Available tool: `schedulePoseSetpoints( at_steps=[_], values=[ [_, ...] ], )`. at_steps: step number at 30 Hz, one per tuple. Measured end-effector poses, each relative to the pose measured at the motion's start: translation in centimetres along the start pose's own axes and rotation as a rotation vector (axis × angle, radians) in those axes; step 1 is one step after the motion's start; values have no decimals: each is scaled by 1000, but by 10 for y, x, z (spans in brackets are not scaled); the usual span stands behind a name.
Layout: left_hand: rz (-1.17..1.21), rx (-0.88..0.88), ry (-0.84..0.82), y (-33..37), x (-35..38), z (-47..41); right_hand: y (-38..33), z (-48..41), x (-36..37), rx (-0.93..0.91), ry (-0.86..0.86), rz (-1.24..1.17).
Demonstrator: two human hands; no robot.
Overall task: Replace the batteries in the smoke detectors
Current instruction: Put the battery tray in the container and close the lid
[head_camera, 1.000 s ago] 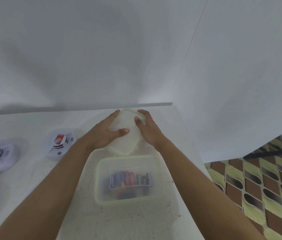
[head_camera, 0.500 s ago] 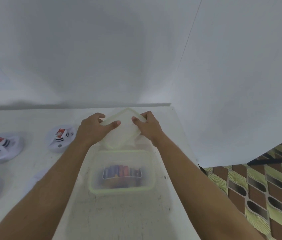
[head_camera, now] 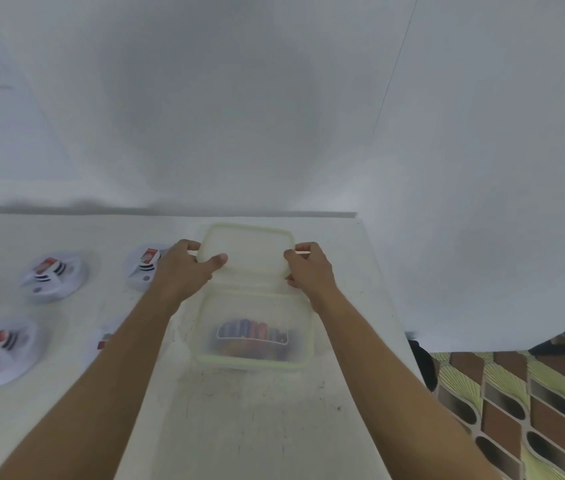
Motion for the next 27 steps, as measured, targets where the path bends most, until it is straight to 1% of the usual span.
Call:
schedulePoseSetpoints(
  at_steps=[3, 10, 15, 18, 20, 22, 24, 27],
  values=[
    [11, 2, 13, 2, 1, 9, 0, 0, -5, -26, -23, 12],
    [-64, 37, 49, -1, 0, 14, 1, 10, -8, -40, -40, 53],
    [-68, 59, 165, -1, -7, 33, 7, 34, -19, -29, -109, 158],
    [-156, 66, 80, -8, -7, 45, 18, 50, -27, -15, -124, 164],
    [-146, 70, -20, -16, -7, 52, 26, 61, -29, -18, -143, 174],
    [-123, 82, -101, -23, -6, 59, 33, 70, -27, -61, -151, 168],
    [-108, 86, -97, -28, -7, 64, 35, 76, -25, -128, -118, 159],
    [-99, 71, -28, -30, -9, 71, 33, 79, -22, -177, -77, 157]
  ],
)
Point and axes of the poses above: each hand's wrist, its own z-axis away from the middle knuckle, its own x-axis out of the palm, y = z × x, the point moved 3 cm from there along -z, towards the middle knuckle, and after that the axes turned 7 degrees about z, right-handed, at the moved point
